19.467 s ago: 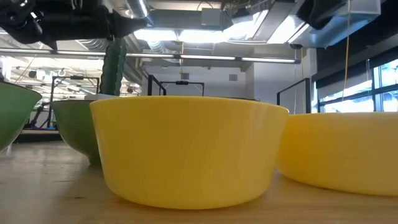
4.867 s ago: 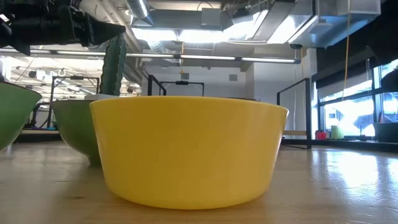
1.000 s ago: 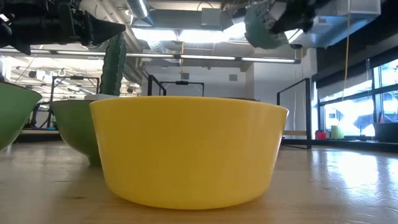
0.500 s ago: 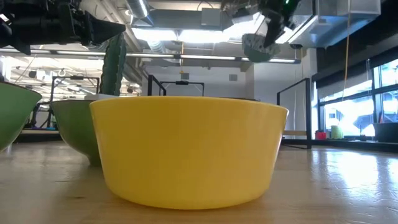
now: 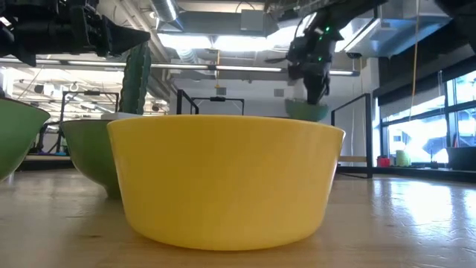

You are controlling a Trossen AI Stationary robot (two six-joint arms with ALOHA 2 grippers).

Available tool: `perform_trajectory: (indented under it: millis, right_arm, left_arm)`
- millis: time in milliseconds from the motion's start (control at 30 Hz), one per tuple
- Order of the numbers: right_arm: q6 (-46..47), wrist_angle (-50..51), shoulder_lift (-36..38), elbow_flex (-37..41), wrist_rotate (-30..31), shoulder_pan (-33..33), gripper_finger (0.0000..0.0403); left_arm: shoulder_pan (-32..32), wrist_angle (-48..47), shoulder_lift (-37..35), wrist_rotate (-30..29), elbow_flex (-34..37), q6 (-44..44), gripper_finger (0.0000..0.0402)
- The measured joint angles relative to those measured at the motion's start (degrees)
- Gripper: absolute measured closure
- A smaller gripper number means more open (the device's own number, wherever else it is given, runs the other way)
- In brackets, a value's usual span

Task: Pick & Place Mini bowls
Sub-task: Stack the blue black bowl on top of the blue black bowl on the shelf

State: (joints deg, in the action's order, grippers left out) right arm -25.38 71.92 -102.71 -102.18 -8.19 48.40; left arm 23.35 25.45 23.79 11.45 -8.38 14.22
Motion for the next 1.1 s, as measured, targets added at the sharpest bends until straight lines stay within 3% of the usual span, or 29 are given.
perform_trajectory:
  millis: [467,1100]
  right_arm:
    - [-0.5,-0.7,-3.7,-0.1,5.2,3.6,0.0389]
    - [0.0,-1.8,-9.0,-0.3,4.5,4.1,0.0383]
  left_arm:
    - [0.0,0.0,0.0,0.0,0.0,0.0,0.0398]
    - [0.0,0.0,0.0,0.0,0.0,0.0,0.0398]
